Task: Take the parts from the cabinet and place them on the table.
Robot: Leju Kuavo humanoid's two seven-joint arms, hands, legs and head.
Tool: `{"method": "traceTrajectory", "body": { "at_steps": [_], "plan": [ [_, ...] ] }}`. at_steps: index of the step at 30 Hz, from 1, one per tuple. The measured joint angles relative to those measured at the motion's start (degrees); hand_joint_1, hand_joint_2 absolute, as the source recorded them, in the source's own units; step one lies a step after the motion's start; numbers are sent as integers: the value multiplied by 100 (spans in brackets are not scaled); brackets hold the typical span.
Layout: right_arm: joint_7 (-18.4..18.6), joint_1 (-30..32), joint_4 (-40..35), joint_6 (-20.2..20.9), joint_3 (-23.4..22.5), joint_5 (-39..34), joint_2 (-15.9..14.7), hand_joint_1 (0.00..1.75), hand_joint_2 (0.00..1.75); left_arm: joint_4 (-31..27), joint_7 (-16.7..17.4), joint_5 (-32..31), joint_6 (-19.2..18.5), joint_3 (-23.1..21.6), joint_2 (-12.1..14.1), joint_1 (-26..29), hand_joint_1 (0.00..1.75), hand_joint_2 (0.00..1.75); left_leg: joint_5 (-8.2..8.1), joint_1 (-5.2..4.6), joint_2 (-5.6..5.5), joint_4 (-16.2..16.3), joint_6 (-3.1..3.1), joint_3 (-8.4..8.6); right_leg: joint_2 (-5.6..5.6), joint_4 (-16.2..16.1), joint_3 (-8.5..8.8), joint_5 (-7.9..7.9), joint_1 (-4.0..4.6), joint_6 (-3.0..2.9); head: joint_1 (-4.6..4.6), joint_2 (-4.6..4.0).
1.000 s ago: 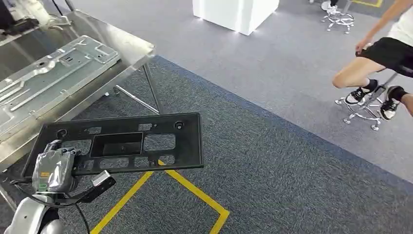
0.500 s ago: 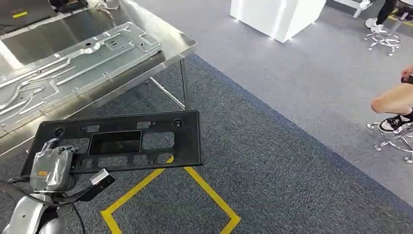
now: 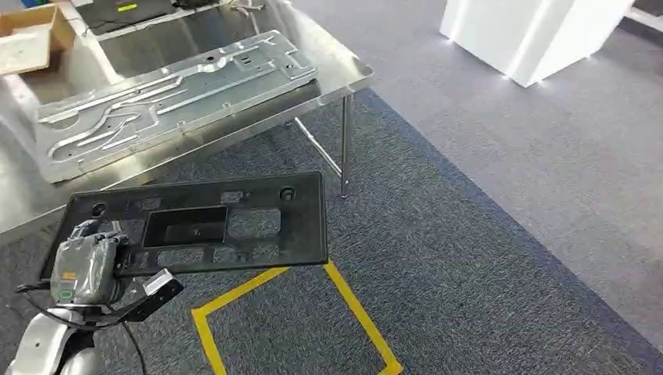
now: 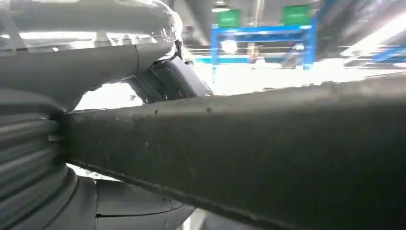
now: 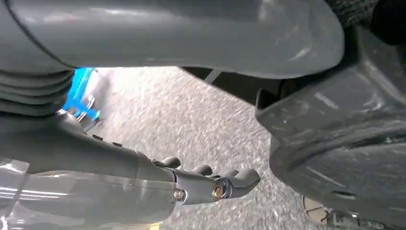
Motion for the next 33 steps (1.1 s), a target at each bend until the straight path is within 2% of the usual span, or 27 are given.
{"method": "traceTrajectory", "body": {
  "at_steps": [1, 2, 3, 4, 5, 6, 7, 8, 11, 12, 13, 14, 16, 17, 18, 20, 21, 22, 23, 24, 26, 27, 28, 29, 30, 32, 33],
  "plan": [
    [2, 11, 0, 0, 11, 0, -13, 0, 0, 0, -7, 2, 0, -2, -2, 1, 175, 175, -140, 23, 33, 373, -24, -183, -96, 1, 2, -10, 8, -8, -2, 0],
    [2, 20, 0, 0, 22, 0, -13, 0, 0, 0, -15, 4, 7, -2, -2, 5, 175, 175, -142, 44, 51, 564, -50, -281, -194, 4, 5, -25, 11, -7, -2, 0],
    [2, 25, 0, 0, 37, 0, -15, 0, 0, 0, -24, 4, 20, -2, -2, 12, 175, 175, -22, 61, 75, 458, -69, -227, -282, 5, 14, -36, 11, 4, -2, 0],
    [2, 34, 0, 0, 48, -4, -15, 0, 0, 0, -46, 11, 50, -2, -2, 17, 175, 175, 186, 81, 115, 120, -85, -49, -371, 10, 28, -55, 10, 19, -2, 0],
    [2, 42, 0, 0, 57, -11, -15, 0, 0, -9, -65, 17, 102, -4, -4, 24, 175, 175, 427, 90, 210, -380, -93, 227, -451, 19, 49, -80, 6, 40, -2, 0],
    [2, 48, 0, 0, 70, -13, -18, 0, 0, -33, -72, 26, 162, -7, -9, 30, 175, 175, 604, 89, 433, -832, -90, 492, -512, 40, 73, -110, 8, 71, -2, 0],
    [4, 48, 0, 0, 85, -15, -20, 0, 0, -59, -81, 35, 206, -9, -17, 23, 175, 175, 490, 10, 645, -988, -45, 552, -559, 55, 89, -142, 51, 118, -4, 0],
    [7, 54, 0, 0, 96, -17, -20, 0, 0, -105, -85, 52, 247, -11, -26, 35, 175, 175, 532, 17, 541, -1009, 33, 562, -611, 69, 105, -165, 59, 154, 2, 0],
    [9, 60, -2, 0, 103, -33, -20, 0, 0, -184, -94, 66, 313, -13, -44, 65, 175, 175, 525, -28, 350, -1017, 126, 501, -783, 30, 167, -176, 50, 232, -2, 0],
    [9, 60, -4, 2, 105, -39, -20, 0, 0, -225, -92, 74, 324, -13, -46, 72, 175, 175, 565, 46, 278, -1080, 189, 577, -733, 55, 172, -219, 22, 291, -2, 0],
    [4, 40, -4, 2, 105, -55, -20, 0, 0, -256, -92, 85, 346, -13, -61, 83, 175, 175, 569, 30, 217, -1088, 212, 581, -401, 187, 143, -317, -1, 312, 2, 0],
    [-2, 16, -2, 2, 105, -74, -18, 0, 0, -282, -92, 103, 356, -15, -70, 56, 175, 175, 582, 29, 168, -1087, 259, 567, -172, 548, -28, -553, -12, 310, 0, 0],
    [-7, 1, 0, 2, 107, -85, -18, 0, 0, -286, -92, 107, 361, -20, -113, 41, 175, 175, 578, 12, 42, -1087, 288, 552, -23, 1452, -479, -966, -18, 312, 0, 0],
    [-7, -6, 0, 2, 109, -90, -18, 0, 0, -284, -88, 118, 361, -22, -135, 50, 175, 175, 580, 1, -47, -1083, 291, 550, -6, 1743, -638, -1013, -17, 313, 0, 0],
    [-7, -9, 0, 2, 111, -96, -20, 0, 0, -286, -79, 127, 354, -22, -151, 58, 175, 175, 582, -1, -133, -1081, 293, 553, -6, 1750, -664, -919, -19, 305, 0, 0],
    [-7, -13, 0, 7, 129, -107, -20, 0, 0, -295, -66, 179, 328, -22, -164, 58, 175, 175, 586, -2, -326, -1064, 286, 563, 52, 1107, -397, -427, -20, 269, 0, 0],
    [-7, -20, 0, 7, 131, -114, -20, 0, 0, -306, -61, 190, 326, -22, -177, 56, 175, 175, 587, -2, -405, -1057, 278, 566, 194, 622, -186, -157, -20, 239, 0, 0],
    [-7, -28, 4, 7, 133, -118, -18, 0, 0, -317, -57, 208, 317, -22, -195, 54, 175, 175, 593, 18, -461, -1052, 257, 553, 539, 227, -35, -78, -36, 201, 0, 0],
    [-9, -39, 7, 7, 138, -120, -20, 0, 0, -328, -55, 225, 299, -22, -201, 34, 175, 175, 596, -27, -543, -1016, 213, 516, 592, 93, 14, -117, -46, 196, 0, 0],
    [-9, -35, 4, 11, 140, -127, -20, 0, 0, -339, -53, 232, 293, -24, -210, 32, 175, 175, 624, 13, -624, -1033, 162, 488, 519, 111, 5, -123, -24, 199, -2, 0],
    [-13, -53, 2, -7, 146, -177, -20, 0, 0, -354, -46, 273, 267, -28, -216, 48, 175, 175, 662, 41, -772, -1077, 67, 459, 399, 89, 11, -111, 16, 151, -2, 0],
    [-15, -100, 0, -20, 146, -207, -24, 0, 0, -387, -31, 295, 247, -28, -216, 59, 175, 175, 661, 35, -760, -1067, 44, 429, 308, 6, 32, -61, -50, 91, -2, 0],
    [-15, -144, 0, -20, 146, -225, -66, 0, 0, -396, -26, 306, 238, -28, -223, 55, 175, 175, 590, 18, -360, -968, 34, 398, 261, -38, 60, -38, -48, 59, -2, 0],
    [-15, -146, 0, -17, 146, -243, -101, 0, 0, -396, -24, 310, 216, -35, -223, 15, 175, 175, 410, 12, -130, -722, 24, 283, 208, -47, 62, -40, -46, 29, -2, 0],
    [-13, -167, 0, -13, 146, -284, -129, 0, 0, -402, -26, 334, 205, -48, -229, -7, 175, 175, 158, 24, -4, -268, -3, 76, 131, -47, 62, -51, -35, 13, -2, 0],
    [-13, -215, -4, -9, 146, -343, -298, 0, 0, -411, -37, 369, 192, -83, -251, 17, 175, 175, -154, 51, 58, 524, -50, -273, 20, -42, 61, -61, -30, 10, -2, 0],
    [-11, -221, -7, -7, 146, -345, -349, 0, 0, -411, -44, 372, 190, -94, -254, 22, 175, 175, -155, 56, 65, 611, -61, -308, -5, -39, 63, -64, -32, 16, -2, 0]
  ]
}}
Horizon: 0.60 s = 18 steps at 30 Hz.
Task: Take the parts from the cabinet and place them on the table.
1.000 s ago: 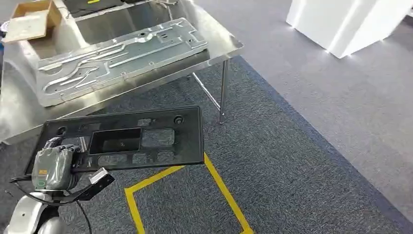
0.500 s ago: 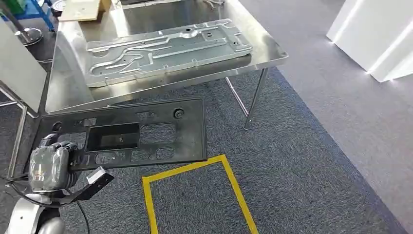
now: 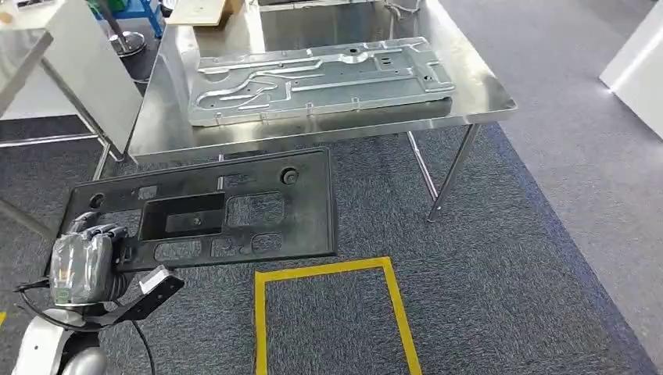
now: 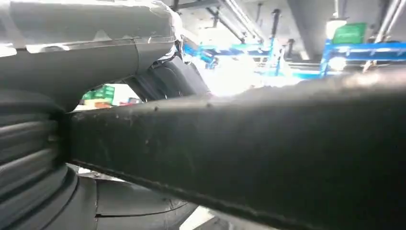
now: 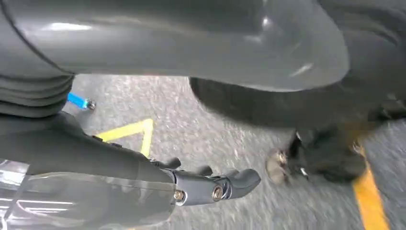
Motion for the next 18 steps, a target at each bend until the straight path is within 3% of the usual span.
{"method": "traceTrajectory", "body": {
  "at_steps": [1, 2, 4, 5, 6, 7, 8, 9, 11, 18],
  "plan": [
    [0, 0, 0, 2, 0, -2, -16, 0, 0, 0, 0, 2, 0, -11, -2, 4, 175, 175, 21, 5, 6, 11, -7, 4, -19, 0, 3, -3, -1, 5, 0, 0],
    [2, 0, -4, 7, 0, -18, -134, 0, 0, -2, -7, 2, 0, -35, -4, 7, 175, 175, 179, 18, 19, -175, -24, 116, -58, 6, 12, -13, -7, 20, 0, 0],
    [9, -11, -33, 7, 0, -61, -327, 0, 0, -31, -44, 37, -2, -77, -11, 10, 175, 175, 629, 30, 41, -1043, -26, 608, -103, 26, 43, -46, -23, 64, 0, 0],
    [40, -16, -63, 7, 0, -112, -438, 0, 0, -59, -90, 169, -61, -94, -13, 9, 175, 175, 756, 30, 67, -1536, -4, 866, -116, 42, 56, -73, -27, 102, 0, 0],
    [70, -26, -77, 4, -2, -153, -536, 0, 0, -70, -136, 322, -136, -125, -20, 0, 175, 175, 648, -29, 82, -1657, 32, 955, -125, 73, 30, -96, 8, 143, 0, 0],
    [94, -39, -105, 5, -2, -177, -620, 0, 0, -105, -170, 441, -181, -176, -28, 6, 175, 175, 654, -35, 72, -1644, 93, 929, -129, 69, 12, -83, -2, 171, 0, 0],
    [105, -43, -116, 7, -2, -195, -674, 0, 0, -129, -186, 470, -195, -214, -39, 14, 175, 175, 665, -43, 67, -1666, 110, 923, -132, 58, 17, -75, 6, 191, 0, 0],
    [114, -46, -122, 7, -2, -201, -713, 0, 0, -151, -214, 468, -205, -263, -57, 23, 175, 175, 679, -17, 67, -1688, 110, 925, -123, 72, 16, -89, 18, 126, 2, 0],
    [116, -52, -138, 2, -2, -227, -726, 0, 0, -212, -245, 463, -210, -365, -68, 32, 175, 175, 669, -46, 63, -1688, 126, 929, -128, 52, 24, -85, -5, 112, 0, 0],
    [116, -52, -151, -4, -2, -275, -589, 0, 0, -380, -317, 446, -203, -629, -74, 49, 175, 175, 647, -83, 66, -1684, 203, 942, -126, -10, 56, -61, -37, 216, 0, 0]
  ]
}}
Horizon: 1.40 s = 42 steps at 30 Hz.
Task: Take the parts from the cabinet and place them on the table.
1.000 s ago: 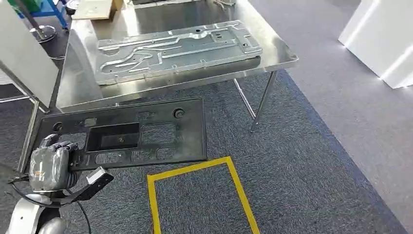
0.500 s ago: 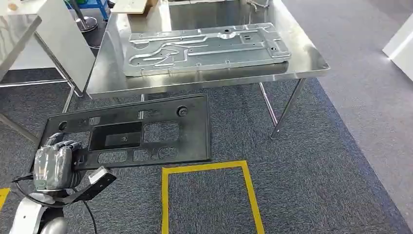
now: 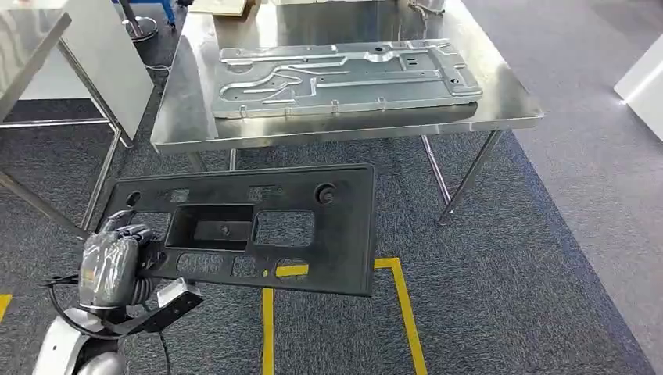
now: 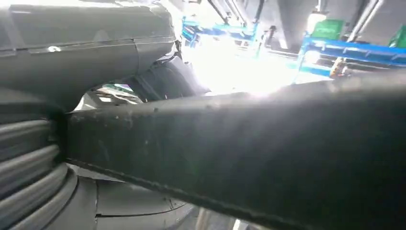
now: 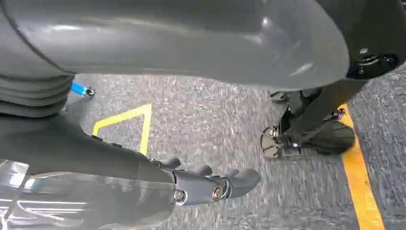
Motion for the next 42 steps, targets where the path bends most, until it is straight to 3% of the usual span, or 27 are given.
{"method": "traceTrajectory", "body": {
  "at_steps": [2, 3, 5, 7, 8, 10, 11, 12, 13, 16, 17, 18, 20, 22, 23, 24, 26, 27, 28, 29, 31, 32, 33, 35, 36, 38, 42],
  "plan": [
    [-2, 0, -2, 0, 0, -15, 15, 0, 0, -28, -18, -19, 13, -35, 0, 7, 175, 175, -3, -5, 1, 3, 7, 1, 0, -4, 1, 6, -7, 39, 2, 0],
    [-2, -1, -4, 4, 0, -15, 15, 0, 0, -46, -28, -33, 15, -55, 4, 7, 175, 175, -27, -64, 9, 43, 63, -10, -8, -39, 15, 24, -55, 108, 0, 0],
    [-2, -4, -7, 9, 0, -20, 15, 0, 0, -96, -50, -35, 28, -101, 4, 27, 175, 175, -39, -65, 6, 7, 129, -14, -13, -71, 32, 20, -62, 164, 0, 0],
    [-9, -21, -17, 9, 2, -35, 15, 0, 0, -160, -55, -39, 35, -156, 4, 75, 175, 175, 45, 11, 12, -204, 194, 158, -31, -20, 96, -4, -56, 201, 2, 0],
    [-13, -11, -17, 4, 2, -46, 15, 0, 0, -184, -59, -39, 59, -175, 7, 64, 175, 175, 50, 11, 6, -267, 215, 205, 21, 201, -11, -128, -39, 193, 2, 0],
    [-11, -11, -17, 4, 2, -59, 15, 0, 0, -199, -64, -37, 64, -212, 11, 57, 175, 175, 49, 8, 13, -272, 241, 207, 65, 980, -462, -499, -37, 175, 2, 0],
    [-11, -6, -17, 2, 2, -63, 15, 0, 0, -201, -59, -39, 64, -232, 11, 71, 175, 175, 32, 2, 12, -268, 239, 212, 77, 1543, -803, -698, -40, 178, 2, 0],
    [-11, -1, -17, 2, 2, -66, 15, 0, 0, -201, -61, -42, 64, -260, 11, 82, 175, 175, 18, 4, -2, -261, 227, 220, 80, 1746, -965, -671, -46, 187, 2, 0],
    [-11, 6, -17, 2, 2, -66, 20, 0, 0, -201, -64, -42, 64, -287, 11, 97, 175, 175, -3, 12, -20, -248, 201, 242, 80, 1648, -968, -493, -72, 202, 2, 0],
    [-11, 24, -17, 0, 4, -68, 81, 0, 0, -210, -64, -42, 66, -306, 11, 106, 175, 175, -146, 71, -51, -131, 71, 325, 79, 351, -435, 339, -148, 253, 2, 0],
    [-9, 30, -17, 2, 4, -68, 105, 0, 0, -219, -64, -42, 77, -304, 13, 108, 175, 175, -230, 26, -60, -68, -20, 282, 114, 200, -370, 190, -107, 233, 4, 0],
    [-11, 20, -17, 2, 4, -68, 112, 0, 0, -227, -59, -44, 83, -306, 18, 104, 175, 175, -265, 22, -61, -54, -58, 292, 134, 211, -370, 199, -116, 136, -2, 0],
    [-11, 23, -17, 2, 9, -70, 109, 0, 0, -258, -66, -46, 96, -328, 22, 106, 175, 175, -279, 54, -58, -88, -120, 335, 133, 233, -365, 140, -66, 49, 2, 0],
    [-11, 16, -17, 7, 15, -72, 107, 0, 0, -280, -70, -48, 105, -354, 37, 110, 175, 175, -335, 83, -42, -63, -184, 388, 132, 205, -300, 125, -85, -46, 2, 0],
    [-11, 21, -17, 7, 20, -72, 81, 0, 0, -297, -70, -52, 118, -365, 37, 101, 175, 175, -428, 82, -30, 148, -190, 318, 124, 205, -261, 93, -79, -89, -2, 0],
    [-11, 27, -17, 7, 24, -74, 50, 0, 0, -300, -70, -50, 120, -370, 39, 99, 175, 175, -593, 81, -28, 527, -190, 116, 114, 205, -238, 68, -71, -124, 2, 0],
    [-11, 27, -17, 9, 33, -74, -13, 0, 0, -300, -70, -50, 123, -378, 46, 129, 175, 175, -914, 67, -28, 1487, -185, -473, 113, 205, -195, 4, -32, -160, 0, 0],
    [-11, 26, -17, 11, 35, -77, -35, 0, 0, -300, -70, -50, 123, -385, 50, 151, 175, 175, -932, 66, -28, 1773, -170, -695, 119, 205, -159, -33, -8, -173, 0, 0],
    [-11, 27, -17, 11, 35, -77, -39, 0, 0, -300, -70, -52, 123, -391, 52, 168, 175, 175, -788, 57, -29, 1763, -141, -780, 126, 205, -104, -76, 12, -179, 0, 0],
    [-11, 30, -17, 9, 37, -77, -48, 0, 0, -300, -70, -52, 123, -398, 59, 171, 175, 175, -507, 39, -29, 1490, -96, -728, 134, 205, -30, -127, 34, -181, 0, 0],
    [-11, 33, -17, 9, 37, -76, -48, 0, 0, -304, -70, -50, 131, -409, 66, 168, 175, 175, 175, -25, -28, 572, 47, -424, 129, 201, 134, -240, 67, -179, 0, 0],
    [-11, 58, -17, 11, 39, -77, -48, 0, 0, -304, -70, -52, 142, -411, 70, 172, 175, 175, 197, -66, -18, 383, 146, -330, 120, 179, 166, -288, 46, -170, 6, 0],
    [-11, 30, -22, 11, 39, -77, -50, 0, 0, -306, -70, -55, 144, -424, 74, 186, 175, 175, 177, -116, 9, 321, 165, -292, 122, 178, 176, -312, 71, -125, 0, 0],
    [-11, 24, -26, 13, 42, -77, -61, 0, 0, -339, -74, -66, 173, -431, 92, 179, 175, 175, 65, -159, -2, 128, 209, -198, 104, 131, 265, -288, 24, -44, 0, 0],
    [-13, 24, -26, 13, 42, -77, -61, 0, 0, -348, -81, -83, 179, -435, 92, 183, 175, 175, 55, -148, -11, 50, 237, -144, 88, 160, 273, -226, 35, 4, 0, 0],
    [-18, 10, -26, 11, 44, -76, -61, 0, 0, -359, -81, -92, 188, -437, 92, 190, 175, 175, 53, -89, -27, -135, 252, 126, 98, 372, 252, -261, 28, 35, 4, 0],
    [-22, -4, -33, 11, 46, -76, 2, 0, 0, -365, -83, -94, 201, -440, 96, 188, 175, 175, -69, -80, -33, -159, 301, 262, 111, 1748, -819, -803, 18, 101, 2, 0]
  ]
}}
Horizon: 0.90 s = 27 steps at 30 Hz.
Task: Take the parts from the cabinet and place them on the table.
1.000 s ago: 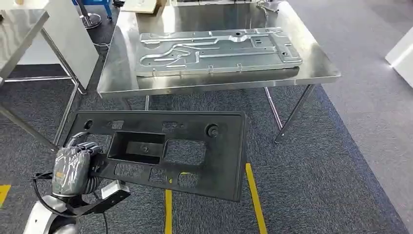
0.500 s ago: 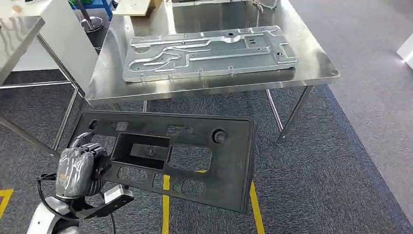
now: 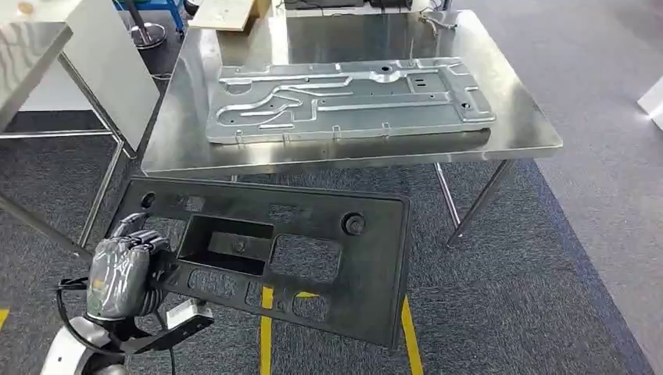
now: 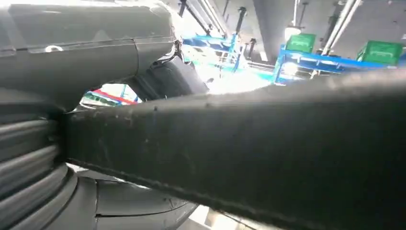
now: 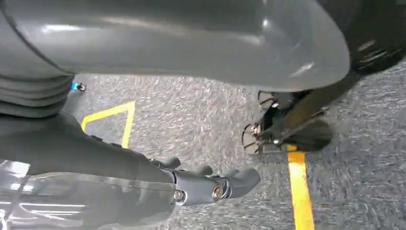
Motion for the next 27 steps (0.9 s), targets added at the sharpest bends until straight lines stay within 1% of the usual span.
{"method": "traceTrajectory", "body": {
  "at_steps": [1, 2, 3, 4, 5, 6, 7, 8, 9, 10, 11, 12, 13, 15, 16, 17, 18, 19, 20, 21, 22, 23, 24, 25, 26, 27],
  "plan": [
    [0, 8, 0, -2, 0, 0, 9, 0, 0, 0, -2, 0, 0, -6, 0, 11, 175, 175, -43, 4, -10, 0, -9, 52, -1, 78, -172, 14, -6, 23, 0, 0],
    [0, 13, 0, -2, 0, 0, 9, 0, 0, 0, -2, 0, 0, -7, 0, 15, 175, 175, -88, 12, -19, 1, -26, 118, -1, -84, -198, 192, -19, 21, 0, 0],
    [0, 27, 0, -2, 0, 0, 9, 0, 0, 0, -2, 0, 0, -7, 0, 14, 175, 175, -142, 18, -24, 1, -47, 193, -2, -403, -131, 471, -32, 25, 0, 0],
    [0, 39, 0, -2, 0, 0, 9, 0, 0, 0, 0, 2, 0, -7, 0, 14, 175, 175, -215, 27, -23, 2, -85, 296, -4, -927, 26, 896, -40, 24, 0, 0],
    [2, 66, 0, -2, 0, 0, 9, 0, 0, 0, -2, 2, 0, -7, 0, 14, 175, 175, -279, 27, -20, 2, -124, 324, -7, -1365, 135, 1297, -46, 17, 2, 0],
    [0, 72, 0, -2, 0, 0, 9, 0, 0, 2, -2, 2, 0, -7, 0, 8, 175, 175, -336, 7, -20, 48, -161, 397, -9, -1468, 104, 1290, -22, -19, -2, 0],
    [4, 50, 0, -2, 0, 0, 9, 0, 0, 0, 0, 0, 2, -7, 2, 5, 175, 175, -397, -6, -23, 25, -207, 364, -11, -1454, 123, 1141, -13, -85, -2, 0],
    [2, 42, 0, 0, 0, 0, 9, 0, 0, 0, -2, 0, 4, -13, 2, 0, 175, 175, -430, -6, -9, 0, -248, 413, -4, -1474, 129, 1205, -7, -119, 0, 0],
    [2, 48, 0, -2, 0, 0, 9, 0, 0, 0, -2, 0, 4, -15, 2, 2, 175, 175, -368, -10, -15, 96, -288, 435, 7, -1485, 142, 1204, -21, -166, -2, 0],
    [2, 61, 0, -2, 0, 0, 9, 0, 0, 0, -2, 0, 7, -20, 2, 0, 175, 175, -384, -6, -16, 81, -314, 497, 11, -1488, 190, 1174, -12, -221, 0, 0],
    [2, 57, 0, 0, 0, 0, 9, 0, 0, -2, -2, 0, 7, -22, 2, 4, 175, 175, -433, 20, -1, 174, -339, 484, 10, -1522, 301, 1167, -33, -269, -2, 0],
    [2, 57, 0, 0, 0, 0, 9, 0, 0, -4, -2, 2, 11, -20, 4, -8, 175, 175, -478, 24, -2, 437, -358, 368, 8, -1523, 348, 1136, -35, -305, 0, 0],
    [0, 49, 0, -2, 0, 0, -2, 0, 0, -7, 0, 2, 13, -20, 11, -27, 175, 175, -649, 35, -3, 860, -393, 117, 10, -1523, 371, 1102, -30, -329, -2, 0],
    [0, 46, 0, 0, 2, -2, -33, 0, 0, -9, 0, 0, 13, -24, 20, -7, 175, 175, -1032, 42, -3, 1602, -405, -386, 13, -1523, 427, 1032, -14, -341, 0, 0],
    [0, 49, 0, 0, 9, -4, -48, 0, 0, -9, 4, -2, 11, -24, 20, 4, 175, 175, -1124, 42, -2, 1802, -422, -568, 14, -1522, 472, 995, -6, -342, -2, 0],
    [0, 54, 0, 0, 20, -4, -50, 0, 0, -9, 4, -4, 11, -24, 28, 11, 175, 175, -1013, 42, -2, 1756, -425, -651, 16, -1522, 538, 949, 7, -341, -2, 0],
    [0, 54, 0, 0, 28, -4, -50, 0, 0, -9, 4, -4, 11, -24, 33, 10, 175, 175, -755, 38, -2, 1483, -385, -609, 16, -1522, 599, 907, 23, -340, -2, 0],
    [0, 53, 0, 2, 37, -7, -50, 0, 0, -9, 4, -4, 13, -24, 35, 8, 175, 175, -388, 28, -1, 1029, -332, -481, 15, -1522, 675, 865, 36, -341, -2, 0],
    [0, 52, 0, 2, 44, -7, -48, 0, 0, -9, 4, -4, 13, -26, 35, 9, 175, 175, -15, -6, 6, 527, -243, -316, 15, -1530, 735, 822, 54, -335, -2, 0],
    [0, 53, 0, 2, 48, -7, -48, 0, 0, -11, 4, -7, 13, -26, 37, 9, 175, 175, 103, -33, 35, 267, -165, -224, 11, -1536, 774, 792, 39, -330, 2, 0],
    [-2, 41, -2, 15, 50, -7, -50, 0, 0, -11, 2, -9, 13, -33, 35, 14, 175, 175, -225, -83, 46, 351, -166, -306, 26, -1548, 788, 780, 49, -292, 0, 0],
    [-4, 18, -2, 17, 50, -18, -61, 0, 0, -24, -4, -17, 17, -42, 37, 10, 175, 175, -352, -106, 16, 267, -135, -270, 19, -1565, 787, 738, 19, -222, 0, 0],
    [-2, 30, -9, 17, 57, -17, -61, 0, 0, -48, -17, -35, 20, -52, 39, 26, 175, 175, -236, -116, -3, 143, -76, -204, 1, -1472, 860, 837, 14, -186, -2, 0],
    [-4, 35, -9, 17, 63, -20, -61, 0, 0, -50, -26, -46, 20, -61, 39, 25, 175, 175, -165, -113, -19, 89, -30, -122, -6, -1421, 877, 893, 28, -148, 0, 0],
    [-4, 27, -9, 17, 76, -24, -61, 0, 0, -66, -37, -61, 22, -100, 39, 32, 175, 175, -34, -78, -39, 29, 29, -5, -8, -1341, 872, 866, 39, -137, -2, 0],
    [-9, 21, -9, 15, 83, -35, -61, 0, 0, -83, -44, -68, 22, -138, 42, 26, 175, 175, -25, -60, -4, 1, 45, 67, 4, -1184, 869, 768, 11, -114, 0, 0]
  ]
}}
